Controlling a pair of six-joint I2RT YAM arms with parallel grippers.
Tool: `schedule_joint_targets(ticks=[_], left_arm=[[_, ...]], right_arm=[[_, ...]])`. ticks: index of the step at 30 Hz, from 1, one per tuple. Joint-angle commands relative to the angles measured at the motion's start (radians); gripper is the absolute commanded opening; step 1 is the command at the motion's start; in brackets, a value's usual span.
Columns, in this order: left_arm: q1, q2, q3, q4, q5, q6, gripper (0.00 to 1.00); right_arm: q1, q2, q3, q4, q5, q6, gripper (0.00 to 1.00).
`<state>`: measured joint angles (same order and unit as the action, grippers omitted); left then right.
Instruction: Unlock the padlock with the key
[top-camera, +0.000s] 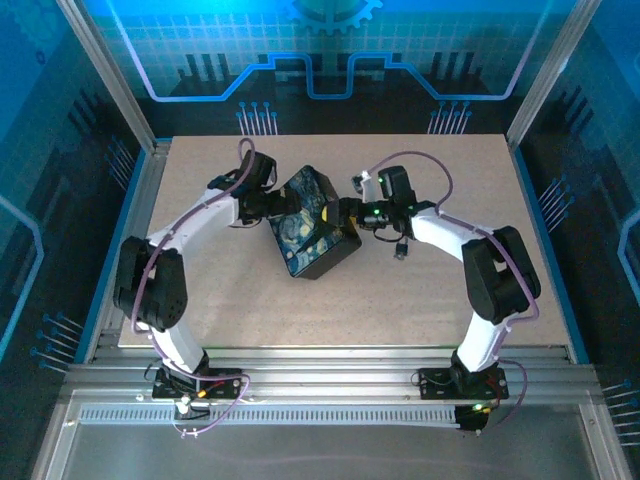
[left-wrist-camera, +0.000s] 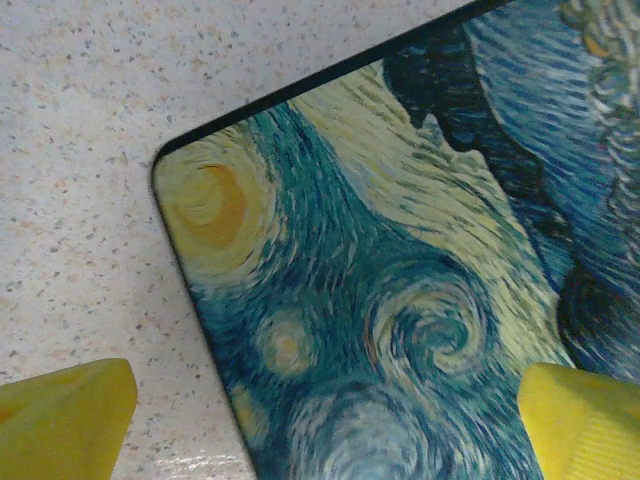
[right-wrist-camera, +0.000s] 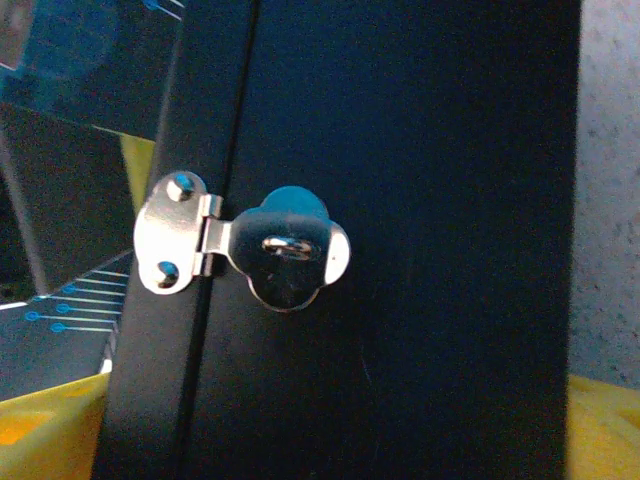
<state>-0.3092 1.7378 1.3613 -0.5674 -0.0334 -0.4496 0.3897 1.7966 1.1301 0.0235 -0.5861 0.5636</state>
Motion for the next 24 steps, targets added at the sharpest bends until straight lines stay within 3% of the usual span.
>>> schedule_joint_targets(ticks=[1,10,16,24], left_arm=[[-0.002,0.039,0.008,0.039,-0.040,-0.046,0.99],[0.005,0.083,-0.027,0.058,-0.070,-0.018,0.99],[0.009,0.128,0.003,0.056,-0.063,0.004,0.99],[0.021,0.172,0.035,0.043,-0.060,0.032,0.99]], right_arm=[[0.004,0.069,-0.049,-0.080,0.065,-0.053,0.95],[0.008,0.099,-0.042,-0.088,0.051,-0.060,0.93],[0.046,0.122,0.014,-0.219,0.139,-0.126,1.00],[0.039,0.106,-0.015,-0.233,0.189,-0.143,1.00]])
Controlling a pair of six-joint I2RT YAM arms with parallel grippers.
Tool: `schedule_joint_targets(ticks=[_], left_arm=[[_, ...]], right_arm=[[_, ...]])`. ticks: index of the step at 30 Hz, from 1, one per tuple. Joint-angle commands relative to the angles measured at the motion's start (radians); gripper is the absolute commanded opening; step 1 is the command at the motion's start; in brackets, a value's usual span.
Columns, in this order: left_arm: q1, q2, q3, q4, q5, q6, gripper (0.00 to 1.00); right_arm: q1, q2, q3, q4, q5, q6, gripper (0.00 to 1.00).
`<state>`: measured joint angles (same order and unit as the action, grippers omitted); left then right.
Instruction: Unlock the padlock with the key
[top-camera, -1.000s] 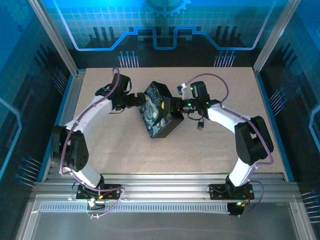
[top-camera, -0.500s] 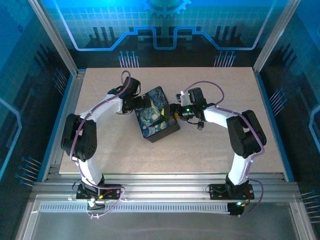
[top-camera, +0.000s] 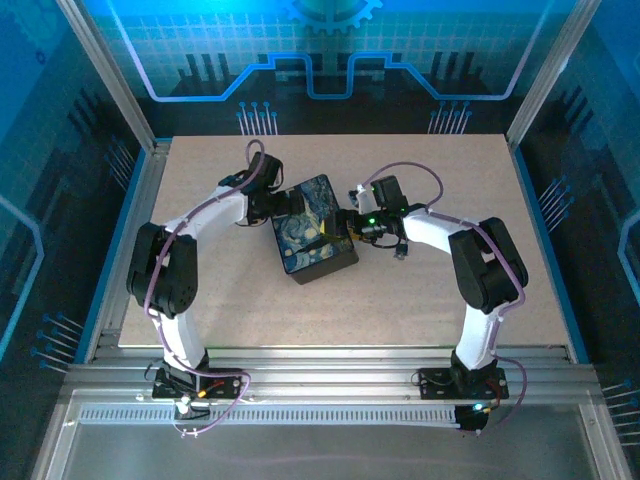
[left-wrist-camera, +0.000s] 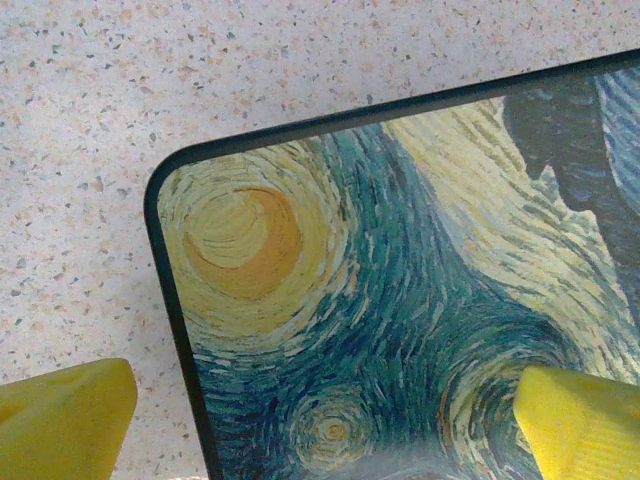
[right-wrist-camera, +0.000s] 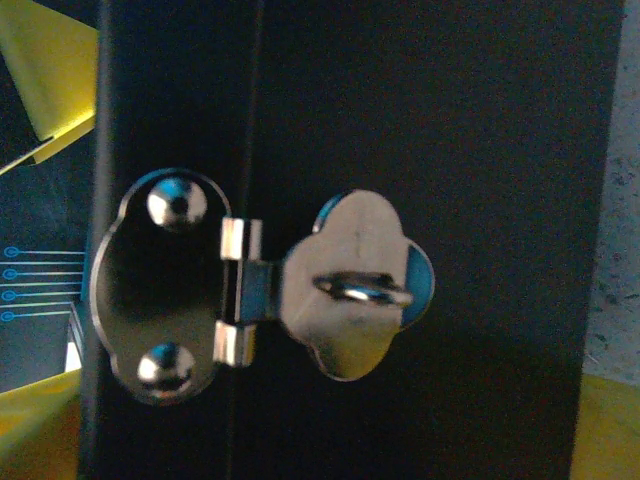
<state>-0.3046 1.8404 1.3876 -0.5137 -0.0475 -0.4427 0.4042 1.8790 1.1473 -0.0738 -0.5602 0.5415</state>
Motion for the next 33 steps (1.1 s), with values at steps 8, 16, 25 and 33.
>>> schedule_joint_targets(ticks=[8,16,25,33], left_arm=[[0.017,0.108,0.005,-0.021,-0.051,0.060,0.99],[0.026,0.126,-0.002,-0.003,-0.034,0.059,0.99],[0.078,0.097,0.151,-0.060,-0.008,0.071,0.99],[0.145,0.036,0.166,-0.074,-0.013,0.089,0.99]], right_arm=[[-0.055,-0.020,-0.138,0.015,0.042,-0.019,1.00],[-0.045,-0.062,-0.147,0.000,0.040,-0.012,1.00],[0.180,-0.108,-0.136,0.029,0.221,0.158,0.98],[0.248,-0.100,-0.071,0.071,0.257,0.208,1.00]])
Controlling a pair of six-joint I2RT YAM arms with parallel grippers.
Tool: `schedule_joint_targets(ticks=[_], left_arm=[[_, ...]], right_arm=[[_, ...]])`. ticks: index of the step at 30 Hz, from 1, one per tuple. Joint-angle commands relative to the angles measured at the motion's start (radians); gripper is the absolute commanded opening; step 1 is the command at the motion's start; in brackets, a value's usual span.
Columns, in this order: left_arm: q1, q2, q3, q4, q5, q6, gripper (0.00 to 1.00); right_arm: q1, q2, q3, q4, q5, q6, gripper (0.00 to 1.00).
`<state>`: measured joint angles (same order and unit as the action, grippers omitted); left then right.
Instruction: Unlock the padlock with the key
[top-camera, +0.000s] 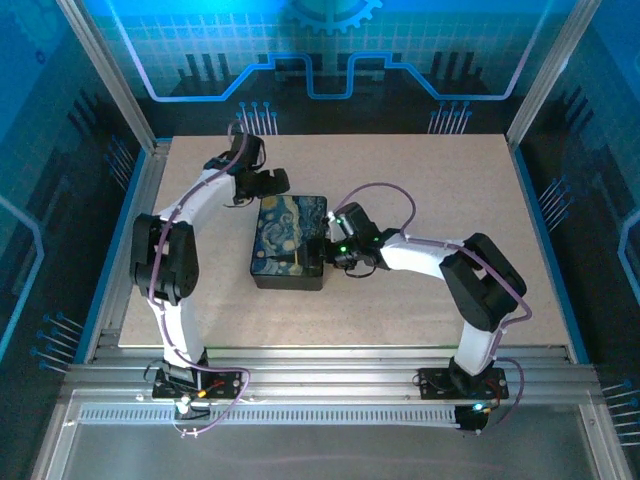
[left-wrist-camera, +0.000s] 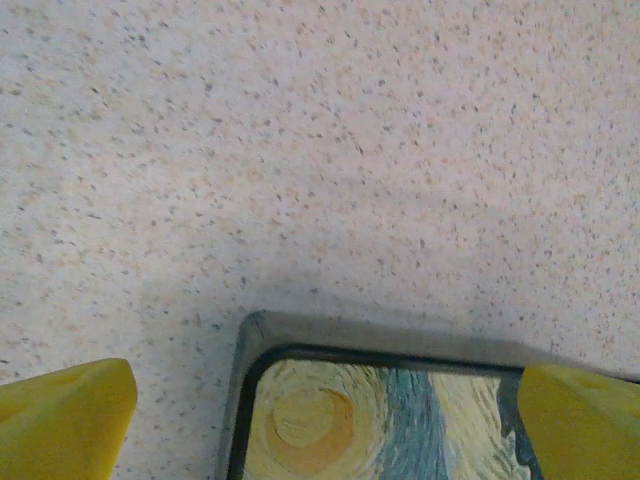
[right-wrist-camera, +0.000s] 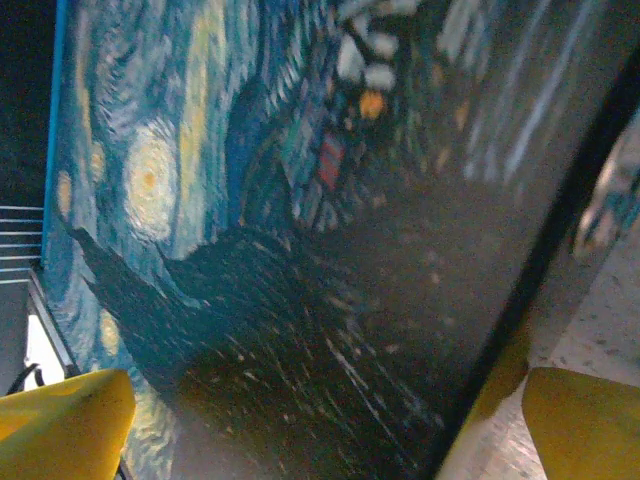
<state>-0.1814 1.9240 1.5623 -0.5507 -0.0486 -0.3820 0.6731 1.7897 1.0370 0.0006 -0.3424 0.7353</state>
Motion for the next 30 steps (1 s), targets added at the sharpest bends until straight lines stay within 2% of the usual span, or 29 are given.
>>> schedule_joint_targets(ticks=[1,5,8,12,16,19,22,25,30], left_arm=[[0.038,-0.066,-0.034,-0.025,-0.004,0.029,0.99],[0.099,-0.134,-0.145,0.049,0.016,0.024,0.99],[0.130,-0.185,-0.223,0.106,0.001,0.028,0.99],[0.149,-0.257,-0.334,0.195,-0.052,0.037,0.99],[0.155,-0.370,-0.525,0.383,-0.140,0.084,0.99],[0.156,-0.466,-0.691,0.562,-0.175,0.195,0.99],[0.156,-0.552,-0.840,0.704,-0.209,0.284,0.99],[0.160,-0.583,-0.934,0.792,-0.221,0.327,0.99],[0.177,-0.555,-1.064,1.036,-0.196,0.315,0.99]], right_arm=[[-0.033,-0.033,0.044,-0.029,0.042,-0.016,1.00],[-0.100,-0.160,0.032,-0.156,0.082,-0.163,1.00],[-0.189,-0.269,0.000,-0.246,0.109,-0.280,1.00],[-0.382,-0.411,-0.088,-0.297,0.118,-0.444,1.00],[-0.581,-0.502,-0.151,-0.289,0.153,-0.573,1.00],[-0.692,-0.548,-0.232,-0.210,0.180,-0.584,1.00],[-0.720,-0.582,-0.305,-0.113,0.337,-0.607,1.00],[-0.731,-0.582,-0.392,0.039,0.413,-0.642,1.00],[-0.745,-0.521,-0.512,0.369,0.387,-0.628,1.00]])
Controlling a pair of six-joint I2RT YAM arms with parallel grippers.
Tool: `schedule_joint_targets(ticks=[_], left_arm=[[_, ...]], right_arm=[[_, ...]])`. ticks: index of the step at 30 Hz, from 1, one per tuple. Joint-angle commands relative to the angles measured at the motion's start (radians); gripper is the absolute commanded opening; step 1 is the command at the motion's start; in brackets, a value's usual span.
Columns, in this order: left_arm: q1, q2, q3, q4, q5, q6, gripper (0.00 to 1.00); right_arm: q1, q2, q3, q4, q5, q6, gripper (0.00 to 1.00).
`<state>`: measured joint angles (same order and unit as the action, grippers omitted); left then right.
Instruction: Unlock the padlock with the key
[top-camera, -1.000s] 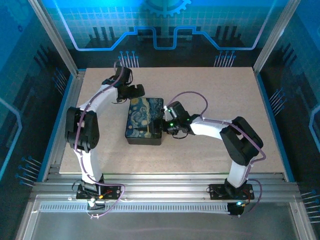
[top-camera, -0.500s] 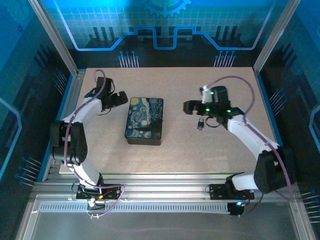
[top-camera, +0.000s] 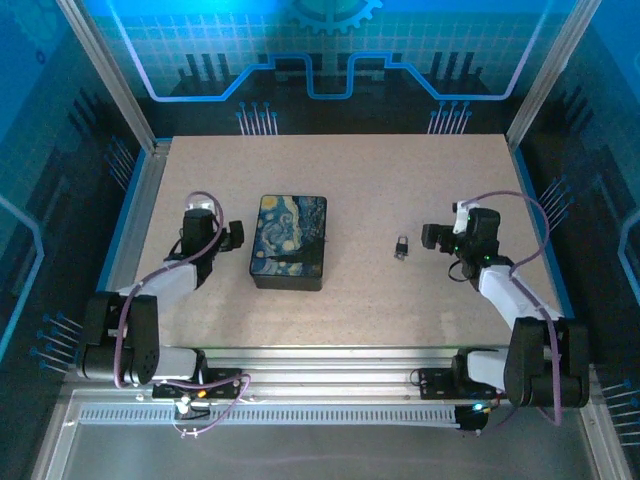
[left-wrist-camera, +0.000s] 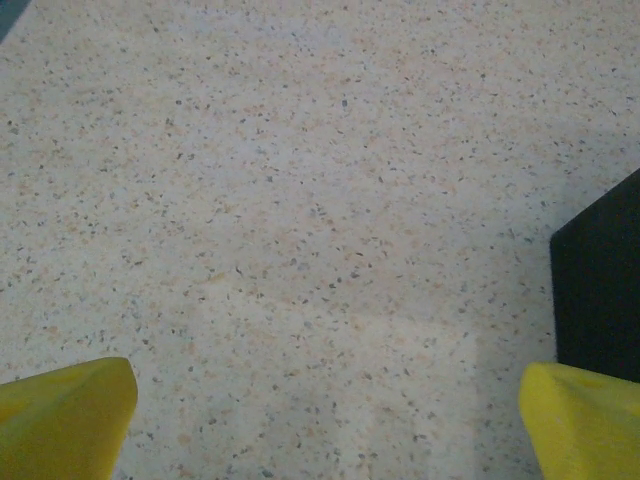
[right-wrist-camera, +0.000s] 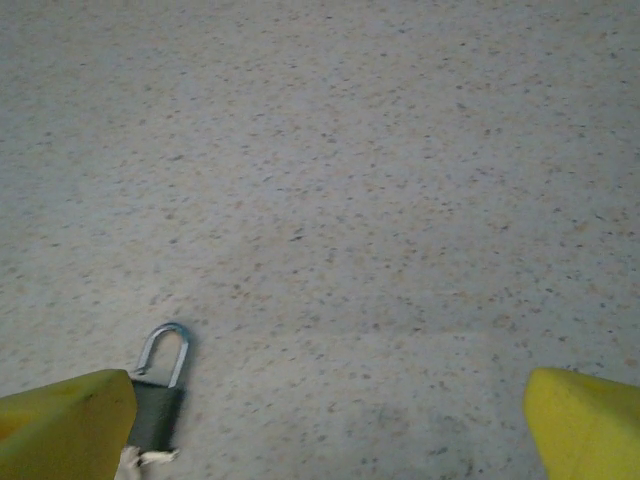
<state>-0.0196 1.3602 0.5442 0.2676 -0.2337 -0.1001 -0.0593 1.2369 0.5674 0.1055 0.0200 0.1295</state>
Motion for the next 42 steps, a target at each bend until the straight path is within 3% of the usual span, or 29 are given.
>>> schedule_joint_targets(ticks=[1,7,11,17,31,34,42], left_arm=[[0.018,0.024,-0.058,0.257,0.002,0.035,0.99],[0.026,0.100,-0.103,0.458,0.071,0.051,0.99],[0.024,0.188,-0.188,0.699,0.105,0.069,0.99],[0.026,0.183,-0.173,0.662,0.133,0.076,0.99],[0.012,0.183,-0.161,0.641,0.105,0.089,0.99],[0.013,0.183,-0.153,0.623,0.167,0.110,0.99],[0.012,0.185,-0.151,0.624,0.173,0.111,0.99]], right_arm=[[-0.009,0.054,-0.056,0.319,0.019,-0.019,1.00],[0.016,0.195,-0.051,0.438,-0.005,-0.026,1.00],[0.082,0.229,-0.063,0.495,0.010,-0.104,1.00],[0.115,0.270,-0.143,0.666,0.036,-0.139,1.00],[0.123,0.268,-0.136,0.653,0.060,-0.137,1.00],[0.124,0.268,-0.138,0.655,0.060,-0.137,1.00],[0.123,0.268,-0.138,0.655,0.059,-0.137,1.00]])
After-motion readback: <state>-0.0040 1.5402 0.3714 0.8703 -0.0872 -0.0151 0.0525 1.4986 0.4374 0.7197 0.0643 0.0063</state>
